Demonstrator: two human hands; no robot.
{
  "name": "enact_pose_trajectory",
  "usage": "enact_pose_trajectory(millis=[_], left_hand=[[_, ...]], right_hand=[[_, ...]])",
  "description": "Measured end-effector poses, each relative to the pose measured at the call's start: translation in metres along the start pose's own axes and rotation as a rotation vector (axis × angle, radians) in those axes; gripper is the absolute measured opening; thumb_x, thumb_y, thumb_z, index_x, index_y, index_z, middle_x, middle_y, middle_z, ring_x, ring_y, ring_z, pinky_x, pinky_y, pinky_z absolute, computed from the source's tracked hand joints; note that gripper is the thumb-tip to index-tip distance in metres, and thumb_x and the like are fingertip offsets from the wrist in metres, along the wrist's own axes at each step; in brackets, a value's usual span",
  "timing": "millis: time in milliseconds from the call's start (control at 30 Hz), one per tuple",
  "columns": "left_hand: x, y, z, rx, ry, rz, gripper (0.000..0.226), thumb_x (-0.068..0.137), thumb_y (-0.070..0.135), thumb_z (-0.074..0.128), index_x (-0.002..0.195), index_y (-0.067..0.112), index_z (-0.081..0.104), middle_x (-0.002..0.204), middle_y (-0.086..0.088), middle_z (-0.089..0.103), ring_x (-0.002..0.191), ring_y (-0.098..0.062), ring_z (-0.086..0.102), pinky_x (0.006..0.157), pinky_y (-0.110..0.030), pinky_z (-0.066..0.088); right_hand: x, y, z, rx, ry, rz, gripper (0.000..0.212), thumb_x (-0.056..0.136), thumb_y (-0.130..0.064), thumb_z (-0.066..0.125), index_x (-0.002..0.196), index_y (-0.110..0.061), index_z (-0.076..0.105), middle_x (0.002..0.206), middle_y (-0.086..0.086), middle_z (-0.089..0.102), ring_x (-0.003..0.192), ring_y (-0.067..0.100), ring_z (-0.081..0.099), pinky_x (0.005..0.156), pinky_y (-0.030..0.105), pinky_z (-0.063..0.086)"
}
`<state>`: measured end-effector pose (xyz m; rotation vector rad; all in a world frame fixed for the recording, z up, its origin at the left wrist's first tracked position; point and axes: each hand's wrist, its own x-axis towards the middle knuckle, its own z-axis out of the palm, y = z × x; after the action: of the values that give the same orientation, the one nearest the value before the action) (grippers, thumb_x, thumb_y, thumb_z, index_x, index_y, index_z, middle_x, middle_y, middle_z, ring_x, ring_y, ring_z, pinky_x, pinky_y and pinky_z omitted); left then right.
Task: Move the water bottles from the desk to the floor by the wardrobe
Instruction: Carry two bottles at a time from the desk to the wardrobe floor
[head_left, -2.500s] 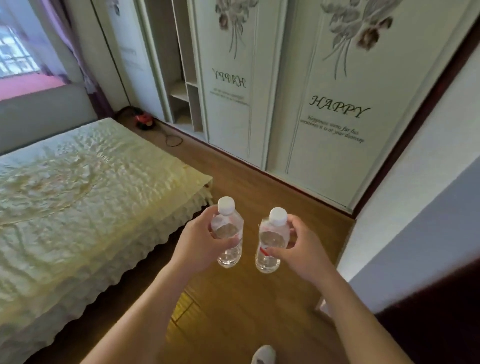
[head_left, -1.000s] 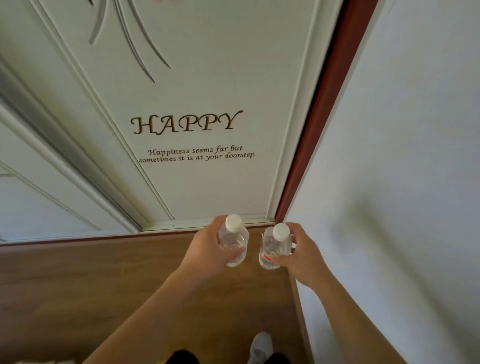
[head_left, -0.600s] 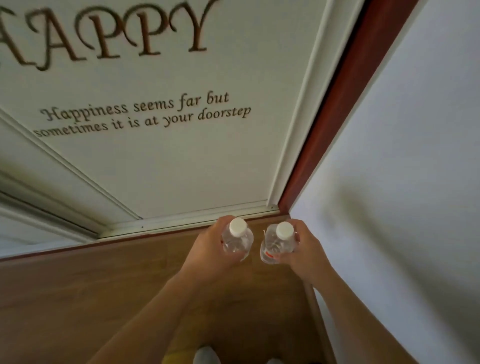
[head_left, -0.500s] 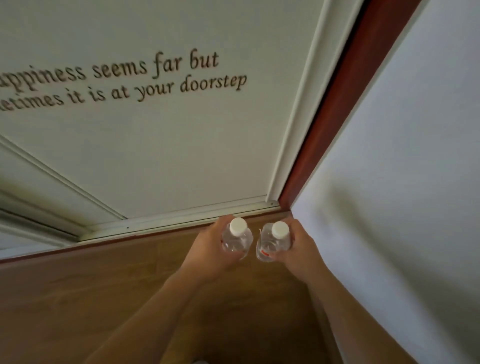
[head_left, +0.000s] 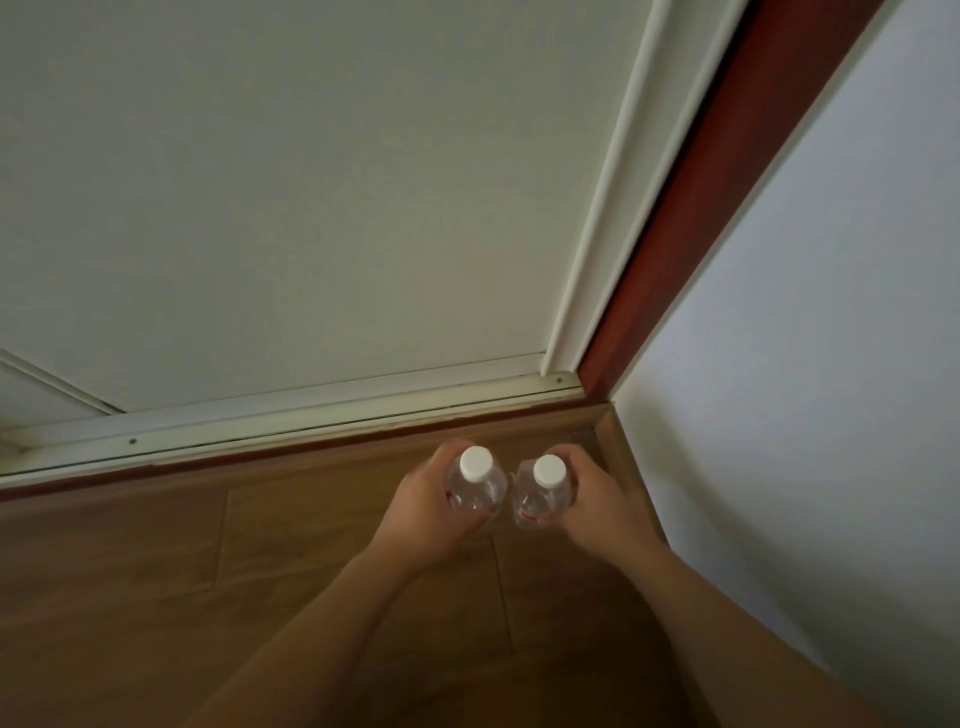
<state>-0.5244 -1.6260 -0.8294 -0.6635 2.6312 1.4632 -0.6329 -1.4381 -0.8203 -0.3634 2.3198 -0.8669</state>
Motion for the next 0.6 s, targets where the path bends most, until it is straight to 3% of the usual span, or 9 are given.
enact_pose_trajectory(millis=[200, 600], left_hand=[[0.010, -0.023, 0.019, -0.008, 0.007, -0.027, 0.064, 0.075, 0.026, 0.086, 0.128, 0.038, 0.053, 0.115, 0.019, 0.065, 0.107, 0.000, 0.062, 0.093, -0.031, 0.056], [0.027, -0.047, 0.032, -0.030, 0.015, -0.061, 0.067, 0.075, 0.020, 0.087, 0.131, 0.037, 0.054, 0.118, 0.019, 0.065, 0.110, -0.001, 0.062, 0.094, -0.030, 0.057]], right_hand=[[0.019, 0.017, 0.022, 0.060, 0.000, 0.039, 0.065, 0.074, -0.013, 0.086, 0.121, -0.038, 0.048, 0.118, -0.015, 0.056, 0.121, 0.012, 0.053, 0.092, 0.026, 0.042], [0.035, 0.025, 0.025, 0.079, -0.001, 0.056, 0.071, 0.077, -0.011, 0.084, 0.132, -0.035, 0.046, 0.134, -0.006, 0.057, 0.130, 0.017, 0.049, 0.103, 0.036, 0.042]])
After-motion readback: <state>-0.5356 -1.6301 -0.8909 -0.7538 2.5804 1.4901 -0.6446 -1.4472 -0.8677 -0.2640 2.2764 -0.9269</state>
